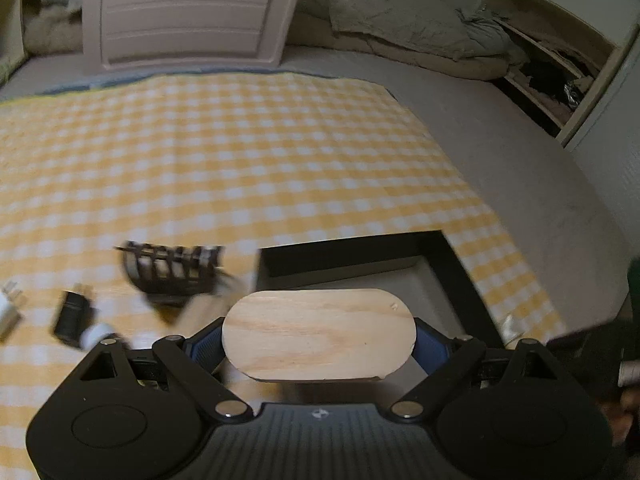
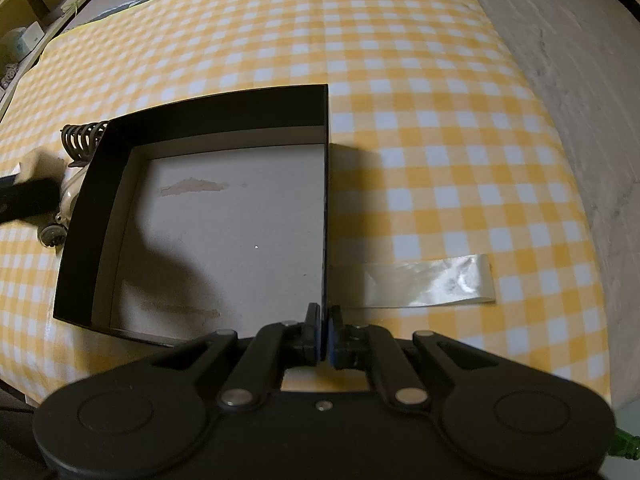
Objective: Organize rigid objects
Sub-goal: 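Carry the wooden block with the left gripper into the black box and release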
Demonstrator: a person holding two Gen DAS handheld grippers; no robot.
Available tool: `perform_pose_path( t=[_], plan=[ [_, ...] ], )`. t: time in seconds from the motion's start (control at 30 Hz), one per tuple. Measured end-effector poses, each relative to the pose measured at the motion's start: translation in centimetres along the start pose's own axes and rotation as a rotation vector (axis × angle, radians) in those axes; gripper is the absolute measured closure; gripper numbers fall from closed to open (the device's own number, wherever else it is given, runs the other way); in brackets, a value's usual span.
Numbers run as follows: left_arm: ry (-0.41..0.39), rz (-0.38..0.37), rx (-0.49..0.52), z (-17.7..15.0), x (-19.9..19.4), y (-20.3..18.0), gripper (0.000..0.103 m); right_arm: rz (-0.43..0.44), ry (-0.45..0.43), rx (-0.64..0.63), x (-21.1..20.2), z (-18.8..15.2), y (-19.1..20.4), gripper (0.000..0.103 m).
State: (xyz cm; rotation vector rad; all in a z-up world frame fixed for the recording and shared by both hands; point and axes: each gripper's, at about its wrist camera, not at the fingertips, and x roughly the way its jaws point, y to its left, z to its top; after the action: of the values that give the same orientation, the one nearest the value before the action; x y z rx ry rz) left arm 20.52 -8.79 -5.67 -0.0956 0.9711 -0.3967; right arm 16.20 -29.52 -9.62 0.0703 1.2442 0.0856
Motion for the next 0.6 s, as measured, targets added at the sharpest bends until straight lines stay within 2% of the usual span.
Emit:
perform_pose_path(
  t=[0.07,0.23,0.27,0.37,0.6],
  plan=[
    [0.022,-0.011,-0.023,1.4,1.9,-0.8,0.011,-0.001,0.001,0.002,0.0,0.0,0.0,0.099],
    [0.065,-0.007,-0.037,1.4,4.1,-3.5,0.011,-0.002,0.002,-0.008,0.0,0.0,-0.1,0.099],
    [0.076,-0.009,-0.046,0.5,3.9,-4.0,0.011,0.0,0.002,-0.01,0.0,0.0,-0.1,0.099],
    [0.105,-0.024,-0.084,1.0,5.9,-5.0,0.011,0.005,0.007,-0.013,0.0,0.1,-0.2,0.099],
    [0.097,-0.012,-0.154,1.3,9.3,-6.1,0.011,0.011,0.006,-0.02,0.1,0.0,-0.2,0.098]
  ],
)
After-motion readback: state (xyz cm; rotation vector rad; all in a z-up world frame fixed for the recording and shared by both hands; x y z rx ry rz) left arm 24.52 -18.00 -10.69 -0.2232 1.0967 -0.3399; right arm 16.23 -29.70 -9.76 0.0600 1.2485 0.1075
